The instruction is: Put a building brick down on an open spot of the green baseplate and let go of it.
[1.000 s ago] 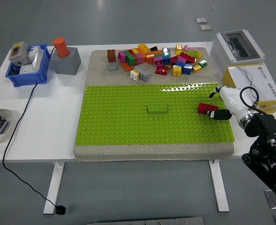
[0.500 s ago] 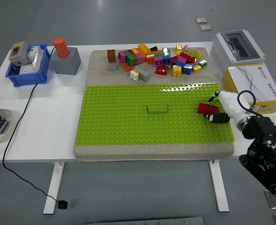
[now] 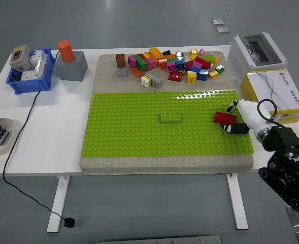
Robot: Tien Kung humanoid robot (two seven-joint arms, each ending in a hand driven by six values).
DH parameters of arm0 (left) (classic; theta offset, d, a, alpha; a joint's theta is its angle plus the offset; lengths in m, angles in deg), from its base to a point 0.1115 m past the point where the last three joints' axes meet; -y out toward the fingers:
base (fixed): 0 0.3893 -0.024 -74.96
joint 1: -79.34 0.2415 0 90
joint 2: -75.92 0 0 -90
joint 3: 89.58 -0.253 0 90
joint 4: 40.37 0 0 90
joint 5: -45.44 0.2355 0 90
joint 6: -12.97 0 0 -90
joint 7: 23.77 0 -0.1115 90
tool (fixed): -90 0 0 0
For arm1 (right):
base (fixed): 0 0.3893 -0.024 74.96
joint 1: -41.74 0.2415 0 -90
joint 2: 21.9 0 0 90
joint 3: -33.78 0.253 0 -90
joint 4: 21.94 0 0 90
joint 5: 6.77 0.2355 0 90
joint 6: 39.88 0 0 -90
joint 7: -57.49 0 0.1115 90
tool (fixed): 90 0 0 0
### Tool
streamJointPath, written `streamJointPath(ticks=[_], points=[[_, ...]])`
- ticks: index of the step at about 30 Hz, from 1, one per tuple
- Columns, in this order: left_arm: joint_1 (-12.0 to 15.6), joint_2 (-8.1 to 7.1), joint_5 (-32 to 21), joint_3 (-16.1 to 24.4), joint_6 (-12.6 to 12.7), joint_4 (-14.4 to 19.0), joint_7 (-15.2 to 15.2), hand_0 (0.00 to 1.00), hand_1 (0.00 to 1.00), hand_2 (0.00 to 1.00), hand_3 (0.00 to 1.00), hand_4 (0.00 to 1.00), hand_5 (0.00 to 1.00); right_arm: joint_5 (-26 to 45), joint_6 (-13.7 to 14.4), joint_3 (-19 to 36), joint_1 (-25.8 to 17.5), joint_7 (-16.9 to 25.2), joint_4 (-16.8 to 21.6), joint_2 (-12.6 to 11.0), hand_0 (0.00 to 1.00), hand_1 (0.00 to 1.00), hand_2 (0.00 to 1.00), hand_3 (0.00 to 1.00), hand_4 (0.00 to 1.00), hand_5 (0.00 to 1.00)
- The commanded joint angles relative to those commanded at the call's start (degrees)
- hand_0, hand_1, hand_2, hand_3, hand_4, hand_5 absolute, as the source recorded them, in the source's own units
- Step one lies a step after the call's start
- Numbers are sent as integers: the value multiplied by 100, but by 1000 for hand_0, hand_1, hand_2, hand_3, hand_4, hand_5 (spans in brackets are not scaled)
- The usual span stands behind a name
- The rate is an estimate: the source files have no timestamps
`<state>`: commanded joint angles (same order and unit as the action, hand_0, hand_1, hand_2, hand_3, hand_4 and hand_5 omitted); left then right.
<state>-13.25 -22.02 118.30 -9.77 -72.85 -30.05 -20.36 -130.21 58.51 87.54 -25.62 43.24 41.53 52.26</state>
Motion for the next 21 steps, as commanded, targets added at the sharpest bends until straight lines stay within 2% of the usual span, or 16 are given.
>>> streamJointPath(ticks=[21], points=[[-4,1,-4,-9,-16,0,14,659,613,600,700,702,194,18,66,-44,15,51,-40,8,731,748,789,560,794,374]])
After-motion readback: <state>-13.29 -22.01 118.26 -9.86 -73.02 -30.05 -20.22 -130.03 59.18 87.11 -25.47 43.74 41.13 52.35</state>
